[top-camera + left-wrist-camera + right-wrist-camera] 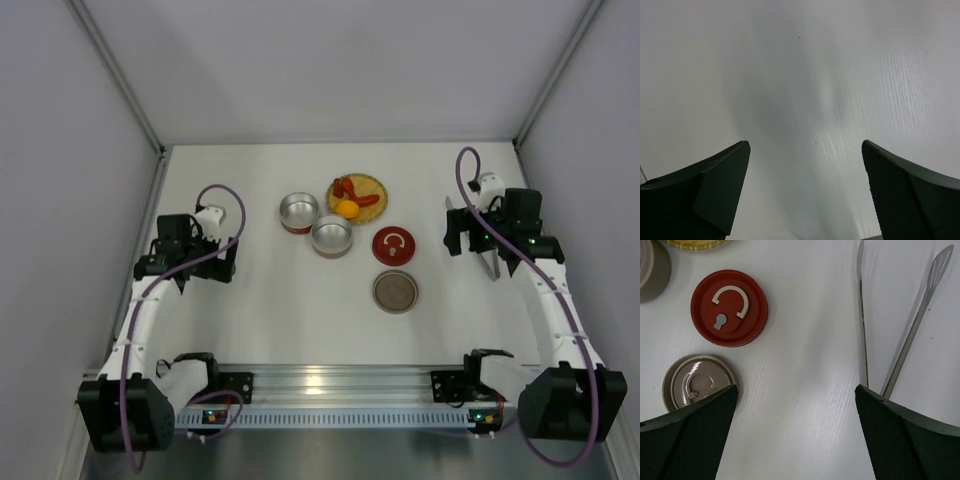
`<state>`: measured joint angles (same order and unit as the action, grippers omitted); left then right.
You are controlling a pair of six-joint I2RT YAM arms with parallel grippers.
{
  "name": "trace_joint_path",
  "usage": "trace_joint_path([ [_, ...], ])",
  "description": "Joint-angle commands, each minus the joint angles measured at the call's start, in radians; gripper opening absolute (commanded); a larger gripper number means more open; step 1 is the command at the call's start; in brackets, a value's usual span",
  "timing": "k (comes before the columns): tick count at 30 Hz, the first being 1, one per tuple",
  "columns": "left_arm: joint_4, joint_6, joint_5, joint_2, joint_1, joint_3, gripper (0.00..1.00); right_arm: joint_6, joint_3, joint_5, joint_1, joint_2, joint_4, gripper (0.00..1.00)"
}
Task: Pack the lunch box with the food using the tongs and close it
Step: Pick up the clamp at the center of the board.
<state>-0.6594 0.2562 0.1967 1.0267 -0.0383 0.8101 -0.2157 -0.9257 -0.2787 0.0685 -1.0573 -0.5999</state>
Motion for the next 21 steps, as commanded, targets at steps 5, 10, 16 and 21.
trace_joint_path([
  [5,-0.009,0.002,0.052,-0.017,0.002,0.041,0.98,-0.013,-0.024,0.029,0.031,-0.03,-0.034,0.99],
  [10,-0.016,0.006,0.063,-0.008,0.003,0.046,0.98,-0.048,-0.047,0.111,0.105,-0.122,-0.058,0.99],
  [16,-0.023,0.008,0.086,-0.005,0.003,0.05,0.98,-0.102,-0.13,0.171,0.22,-0.26,-0.138,1.0],
  [21,-0.026,0.011,0.096,0.012,0.003,0.057,0.98,-0.152,-0.17,0.194,0.249,-0.365,-0.17,0.99],
])
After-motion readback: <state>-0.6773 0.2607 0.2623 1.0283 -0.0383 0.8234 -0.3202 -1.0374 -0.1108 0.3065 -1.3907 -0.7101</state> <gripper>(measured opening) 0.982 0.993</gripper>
